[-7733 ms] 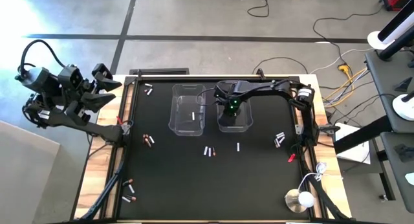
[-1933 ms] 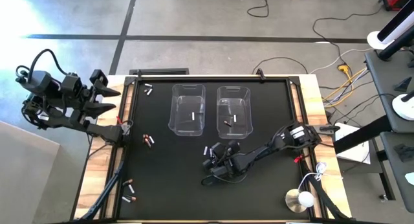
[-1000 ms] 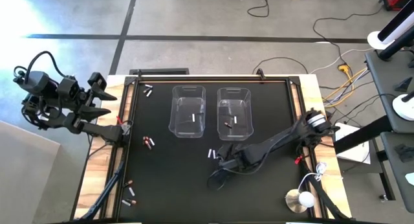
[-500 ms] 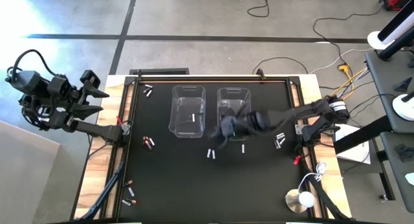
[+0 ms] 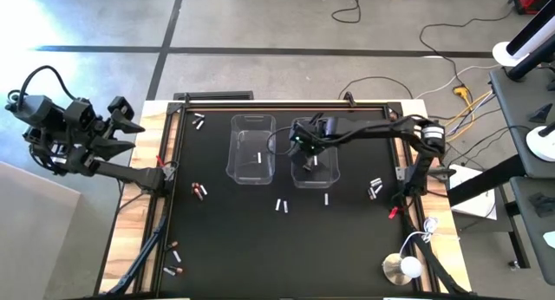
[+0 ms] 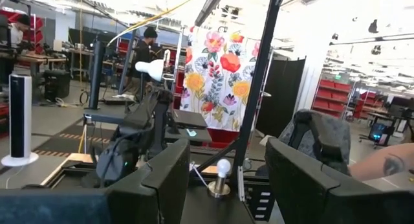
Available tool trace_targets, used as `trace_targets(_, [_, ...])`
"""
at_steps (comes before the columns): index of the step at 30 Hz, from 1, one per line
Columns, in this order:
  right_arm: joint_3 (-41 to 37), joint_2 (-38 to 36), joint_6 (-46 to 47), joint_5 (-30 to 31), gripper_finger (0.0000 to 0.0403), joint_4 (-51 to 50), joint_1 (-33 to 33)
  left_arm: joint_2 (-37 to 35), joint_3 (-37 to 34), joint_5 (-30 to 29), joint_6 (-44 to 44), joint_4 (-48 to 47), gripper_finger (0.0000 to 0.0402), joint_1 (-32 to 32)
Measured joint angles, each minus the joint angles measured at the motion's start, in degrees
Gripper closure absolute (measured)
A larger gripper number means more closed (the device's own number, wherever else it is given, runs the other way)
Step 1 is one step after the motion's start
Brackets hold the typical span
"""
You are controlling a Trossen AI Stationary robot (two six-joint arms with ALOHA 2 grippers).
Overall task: Sort batteries
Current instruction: Put the black battery into the right transparent bin
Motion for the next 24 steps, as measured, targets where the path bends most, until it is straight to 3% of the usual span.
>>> trace_targets(9, [-0.26, 5.53, -3.55, -8.19, 0.0369, -0.21, -1.84, -0.69, 0.04, -2.01, 1.46, 0.07, 0.0221, 0.01])
trace_targets(24, [-0.39, 9.93, -3.25, -8.47, 0.0369, -1.47, -2.71, -0.69, 0.04, -2.95, -0.09, 0.07, 0.0221, 0.01])
